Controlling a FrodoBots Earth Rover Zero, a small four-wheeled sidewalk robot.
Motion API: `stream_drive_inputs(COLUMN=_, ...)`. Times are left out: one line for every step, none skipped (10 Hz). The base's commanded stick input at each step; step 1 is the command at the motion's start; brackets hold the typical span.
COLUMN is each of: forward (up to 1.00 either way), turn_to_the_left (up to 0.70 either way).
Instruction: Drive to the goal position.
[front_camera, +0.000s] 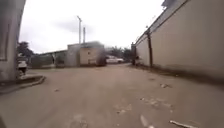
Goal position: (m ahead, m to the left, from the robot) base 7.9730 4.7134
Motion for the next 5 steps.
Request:
stream_drive_inputs(forward=0.3, turn_to_the_left=0.0)
stream_drive_inputs(forward=0.3, turn_to_the_left=0.0)
stream_drive_inputs(forward=0.3, turn_to_the_left=0.0)
stream_drive_inputs(forward=0.3, turn_to_the_left=0.0)
stream_drive_inputs(forward=0.3, turn_to_the_left=0.0)
